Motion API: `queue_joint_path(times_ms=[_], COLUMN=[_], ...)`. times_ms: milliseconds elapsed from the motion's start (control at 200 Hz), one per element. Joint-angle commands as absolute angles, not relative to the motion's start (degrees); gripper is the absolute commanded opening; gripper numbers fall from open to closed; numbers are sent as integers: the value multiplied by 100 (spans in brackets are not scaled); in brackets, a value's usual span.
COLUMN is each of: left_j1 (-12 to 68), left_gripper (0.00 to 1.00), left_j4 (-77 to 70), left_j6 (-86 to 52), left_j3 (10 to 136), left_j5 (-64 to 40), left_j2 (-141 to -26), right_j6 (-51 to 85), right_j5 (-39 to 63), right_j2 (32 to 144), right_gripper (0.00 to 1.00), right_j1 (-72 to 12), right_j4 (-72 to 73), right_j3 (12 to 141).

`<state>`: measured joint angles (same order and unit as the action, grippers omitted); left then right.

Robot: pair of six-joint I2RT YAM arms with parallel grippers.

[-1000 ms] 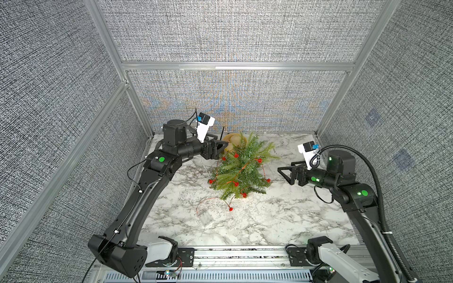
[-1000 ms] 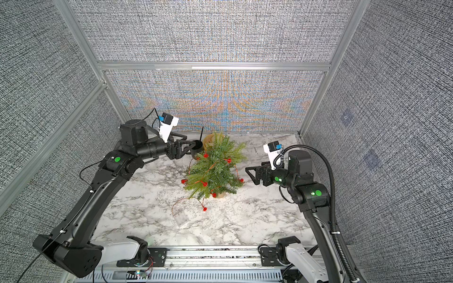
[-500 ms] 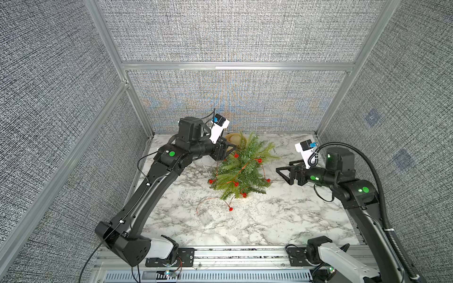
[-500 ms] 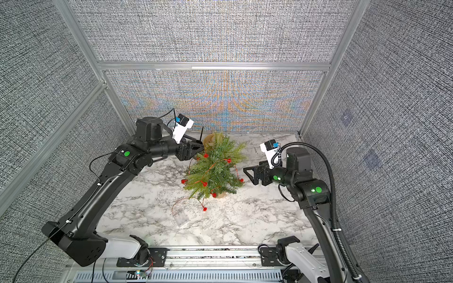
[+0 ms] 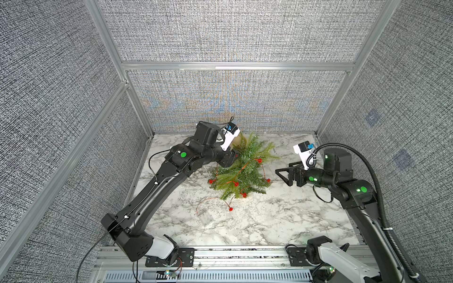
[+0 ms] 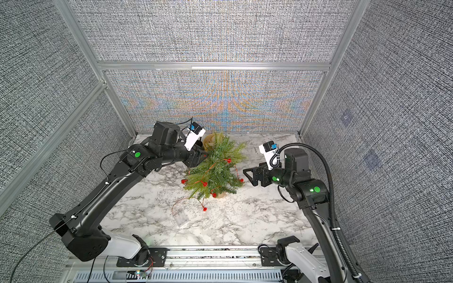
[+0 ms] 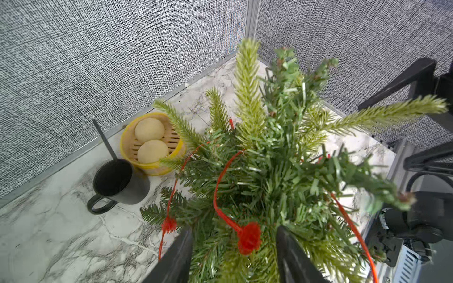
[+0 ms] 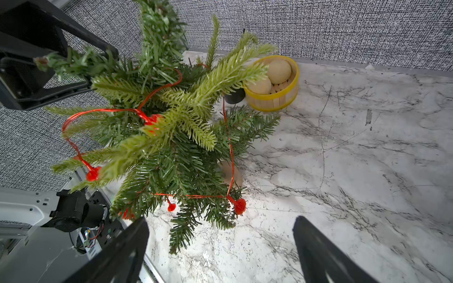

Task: Remove string lights from the small christmas tree
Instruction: Pick up the light string from the Christmas tree.

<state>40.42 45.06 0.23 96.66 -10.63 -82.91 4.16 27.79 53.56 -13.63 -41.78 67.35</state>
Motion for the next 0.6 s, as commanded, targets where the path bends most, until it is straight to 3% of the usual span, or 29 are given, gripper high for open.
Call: queue_joint_path(times_ms=[0, 595], left_j1=[4093, 4323], left_gripper=[56, 55], left_j4=[4613, 4861], left_j6=[151, 238], left_j3=[9800, 9962], left_j5=[-839, -398], left_j2=[-8386, -8651], right_j6=[395, 422], right_j5=[2754, 2727], right_j2=[5335, 5295], right_gripper=[93, 93], right_j1=[-1372, -1410], right_j4=[-4172, -4081], right_j3=[6706, 6601])
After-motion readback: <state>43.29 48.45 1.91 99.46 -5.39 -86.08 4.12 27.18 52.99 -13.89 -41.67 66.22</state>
